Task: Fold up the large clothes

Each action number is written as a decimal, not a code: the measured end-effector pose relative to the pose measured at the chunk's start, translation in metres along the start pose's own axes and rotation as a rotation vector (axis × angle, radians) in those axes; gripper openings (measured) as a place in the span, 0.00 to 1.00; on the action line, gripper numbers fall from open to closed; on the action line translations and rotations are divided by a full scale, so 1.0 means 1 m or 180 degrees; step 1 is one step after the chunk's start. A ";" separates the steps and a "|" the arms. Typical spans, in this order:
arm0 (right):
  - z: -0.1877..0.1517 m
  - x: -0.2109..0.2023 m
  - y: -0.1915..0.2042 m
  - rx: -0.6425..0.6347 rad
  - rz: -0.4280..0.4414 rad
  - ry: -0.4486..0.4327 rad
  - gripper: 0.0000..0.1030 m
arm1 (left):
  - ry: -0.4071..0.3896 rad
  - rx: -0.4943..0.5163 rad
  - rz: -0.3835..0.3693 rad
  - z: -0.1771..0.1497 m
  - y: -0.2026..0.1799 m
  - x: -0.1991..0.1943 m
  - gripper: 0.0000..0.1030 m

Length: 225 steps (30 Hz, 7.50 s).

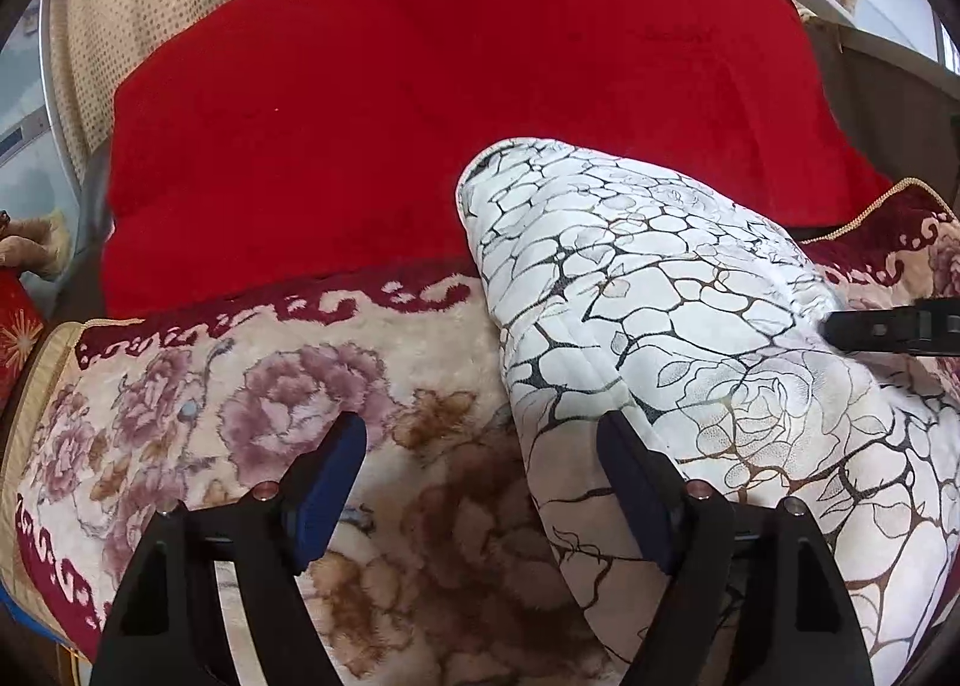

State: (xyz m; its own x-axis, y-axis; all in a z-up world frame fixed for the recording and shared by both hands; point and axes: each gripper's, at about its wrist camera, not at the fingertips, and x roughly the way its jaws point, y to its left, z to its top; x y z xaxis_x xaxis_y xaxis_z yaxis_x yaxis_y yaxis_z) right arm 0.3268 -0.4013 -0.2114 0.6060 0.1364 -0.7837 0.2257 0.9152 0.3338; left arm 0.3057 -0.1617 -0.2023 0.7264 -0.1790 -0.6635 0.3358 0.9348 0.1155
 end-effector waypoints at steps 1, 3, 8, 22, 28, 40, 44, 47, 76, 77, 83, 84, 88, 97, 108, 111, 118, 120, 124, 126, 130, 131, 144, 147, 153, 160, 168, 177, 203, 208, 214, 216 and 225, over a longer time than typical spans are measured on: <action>-0.002 -0.009 0.001 -0.0035 -0.0018 -0.0042 0.52 | -0.0011 -0.0024 0.0015 0.001 0.002 -0.001 0.77; -0.008 -0.025 0.004 -0.0115 -0.0057 -0.0112 0.52 | -0.0043 -0.0089 0.0036 0.002 0.007 -0.005 0.77; -0.039 -0.069 0.007 -0.0358 -0.0025 -0.0288 0.52 | -0.0166 -0.0091 0.0149 0.002 0.011 -0.015 0.77; -0.082 -0.041 0.007 -0.0418 -0.0101 0.0051 0.52 | -0.0275 0.0074 0.0153 -0.002 0.002 -0.025 0.77; -0.070 -0.066 0.013 -0.0432 -0.0108 -0.0027 0.52 | -0.0259 0.0034 0.0121 -0.001 0.005 -0.026 0.77; -0.073 -0.029 -0.006 -0.0186 -0.0084 0.0112 0.54 | -0.0001 0.0101 0.0005 -0.005 -0.006 -0.008 0.79; -0.064 -0.038 -0.006 -0.0187 -0.0045 0.0183 0.54 | -0.0036 0.0025 -0.0001 -0.001 -0.001 -0.011 0.79; -0.049 -0.055 -0.003 -0.0196 -0.0007 0.0075 0.55 | -0.0208 -0.0082 0.0011 0.009 0.007 -0.019 0.80; -0.015 -0.025 0.020 -0.0137 0.0096 -0.0022 0.54 | 0.0080 -0.0086 -0.0237 0.018 -0.001 0.015 0.83; -0.018 -0.022 0.018 -0.0141 0.0096 0.0013 0.54 | 0.0091 -0.0051 -0.0218 0.017 -0.005 0.018 0.83; -0.023 0.013 -0.002 0.0038 0.0213 0.0081 0.56 | 0.0033 0.0021 -0.0159 0.017 -0.009 0.027 0.90; -0.023 0.014 -0.002 0.0031 0.0231 0.0063 0.56 | 0.0031 0.0000 -0.0164 0.018 -0.008 0.029 0.92; -0.025 0.014 -0.006 0.0070 0.0303 0.0019 0.57 | 0.0026 -0.0084 -0.0214 0.021 -0.004 0.032 0.92; -0.031 -0.034 -0.040 0.0348 0.0772 -0.0301 0.70 | -0.0035 -0.0253 -0.0186 0.022 0.015 0.015 0.92; -0.040 -0.036 -0.109 0.0930 0.0966 -0.0112 0.71 | -0.0208 -0.0282 0.0106 0.018 0.038 -0.008 0.92; -0.041 -0.030 -0.112 0.0989 0.1087 -0.0057 0.71 | -0.0258 -0.0257 0.0144 0.017 0.041 -0.012 0.92; -0.041 -0.035 -0.110 0.0951 0.1221 -0.0183 0.79 | -0.0298 -0.0201 0.0185 0.016 0.043 -0.016 0.92; -0.040 -0.035 -0.108 0.0916 0.1224 -0.0178 0.79 | -0.0297 -0.0203 0.0180 0.016 0.043 -0.016 0.92; -0.039 -0.029 -0.105 0.0932 0.1210 -0.0122 0.79 | -0.0268 -0.0191 0.0152 0.015 0.042 -0.014 0.92; -0.040 -0.028 -0.108 0.0954 0.1217 -0.0116 0.79 | -0.0251 -0.0166 0.0122 0.016 0.039 -0.012 0.92; -0.040 -0.030 -0.114 0.0978 0.1263 -0.0144 0.80 | -0.0154 -0.0191 -0.0154 0.016 0.036 -0.008 0.92; -0.040 -0.031 -0.117 0.0992 0.1279 -0.0150 0.80 | -0.0093 -0.0232 -0.0333 0.017 0.037 -0.006 0.92; -0.040 -0.026 -0.139 0.1165 0.1385 -0.0067 0.81 | 0.0420 -0.0454 -0.1315 0.019 0.036 0.021 0.92; -0.039 -0.046 -0.128 0.1018 0.1464 -0.0328 0.82 | 0.0311 -0.0337 -0.1126 0.021 0.030 0.016 0.92; -0.038 -0.066 -0.061 0.0249 0.1703 -0.0357 0.79 | 0.0349 -0.0041 -0.0720 0.013 0.015 0.025 0.92; -0.053 -0.005 -0.032 0.0026 0.1278 0.0383 0.56 | 0.0342 -0.0034 -0.0694 0.013 0.024 0.026 0.92; -0.072 -0.068 -0.022 -0.0238 0.1022 -0.0088 0.55 | 0.0263 -0.0055 -0.0681 0.017 0.029 0.020 0.92; -0.096 -0.039 -0.010 -0.0546 0.0526 0.0213 0.56 | 0.0110 0.0459 -0.0412 0.001 0.007 0.006 0.92; -0.009 0.033 -0.182 0.1349 0.1977 0.0377 0.87 | 0.0889 -0.0828 -0.2063 0.014 0.036 0.062 0.92; 0.002 0.050 -0.172 0.1234 0.2375 0.0369 0.91 | 0.0934 -0.0867 -0.2171 0.016 0.029 0.072 0.95; 0.012 0.068 -0.130 0.0957 0.2310 0.0454 0.96 | 0.0934 -0.0945 -0.2178 0.022 0.025 0.084 0.95; 0.011 0.073 -0.118 0.0910 0.2261 0.0438 0.96 | 0.0900 -0.0991 -0.2159 0.024 0.025 0.085 0.95; -0.012 0.063 -0.096 0.1136 0.2070 0.0332 0.63 | 0.0750 -0.1094 -0.2044 0.031 0.020 0.074 0.67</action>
State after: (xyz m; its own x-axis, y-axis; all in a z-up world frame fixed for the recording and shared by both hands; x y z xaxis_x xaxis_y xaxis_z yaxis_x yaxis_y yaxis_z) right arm 0.3344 -0.4764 -0.2994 0.6302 0.6594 -0.4100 0.0911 0.4616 0.8824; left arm 0.3844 -0.1654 -0.2261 0.2917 -0.6852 -0.6674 0.4155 0.7192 -0.5569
